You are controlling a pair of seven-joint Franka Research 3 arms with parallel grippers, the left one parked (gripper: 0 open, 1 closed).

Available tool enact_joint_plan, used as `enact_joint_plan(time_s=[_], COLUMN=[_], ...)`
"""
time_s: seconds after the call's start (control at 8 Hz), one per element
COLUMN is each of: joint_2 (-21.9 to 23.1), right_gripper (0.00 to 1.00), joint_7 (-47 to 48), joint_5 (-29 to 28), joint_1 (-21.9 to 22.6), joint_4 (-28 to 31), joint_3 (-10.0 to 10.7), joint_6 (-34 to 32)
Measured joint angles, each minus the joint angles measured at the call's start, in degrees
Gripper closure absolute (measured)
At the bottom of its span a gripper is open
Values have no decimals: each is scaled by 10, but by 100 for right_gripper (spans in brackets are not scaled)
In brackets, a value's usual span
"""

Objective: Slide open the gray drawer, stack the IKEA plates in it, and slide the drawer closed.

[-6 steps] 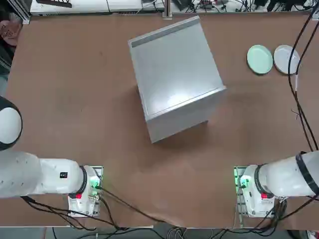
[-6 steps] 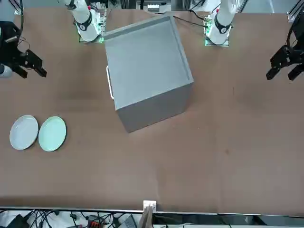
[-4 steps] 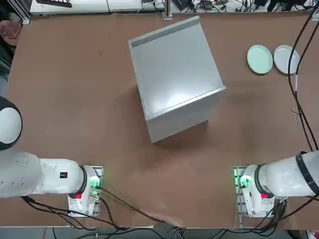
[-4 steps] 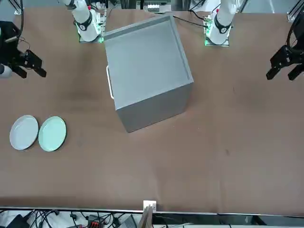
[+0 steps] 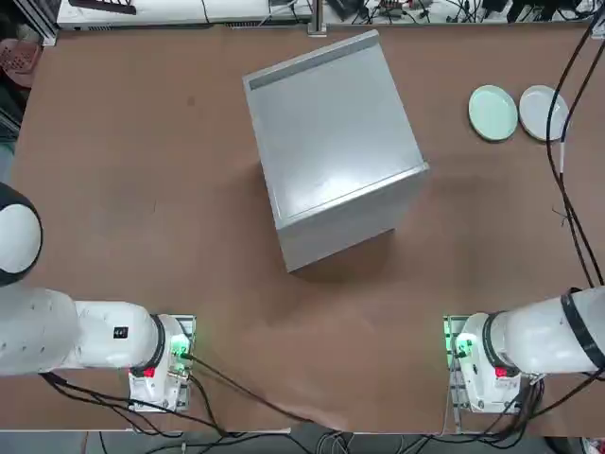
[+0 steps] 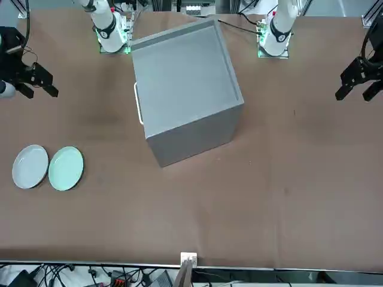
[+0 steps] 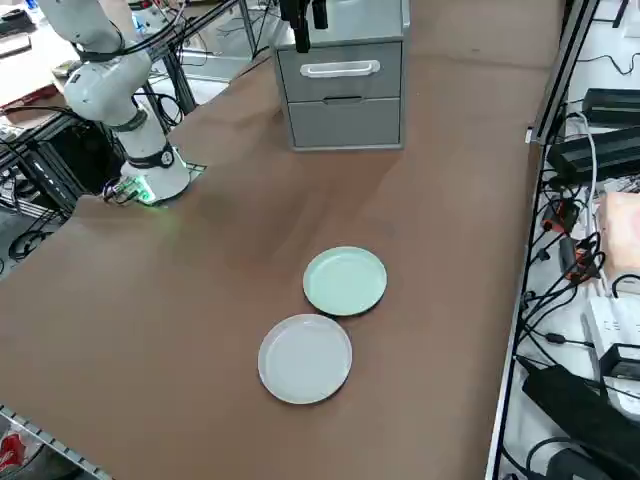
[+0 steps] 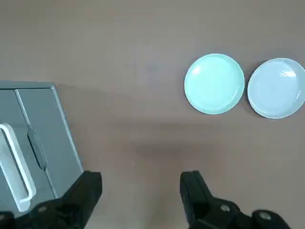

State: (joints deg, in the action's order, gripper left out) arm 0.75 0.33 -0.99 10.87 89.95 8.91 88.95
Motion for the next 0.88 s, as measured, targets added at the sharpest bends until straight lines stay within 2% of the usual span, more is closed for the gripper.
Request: enact_joint_plan(time_s=[0.25,0.5,0.88], joint_2=[-4,-14,-19], right_gripper=[0,0,0], joint_7=[32,46,23], joint_5=[-17,-92,-189], joint_1=[14,39,45], joint_4=[2,20,107], joint_3=[-5,-8,-8], joint_6=[2,16,92])
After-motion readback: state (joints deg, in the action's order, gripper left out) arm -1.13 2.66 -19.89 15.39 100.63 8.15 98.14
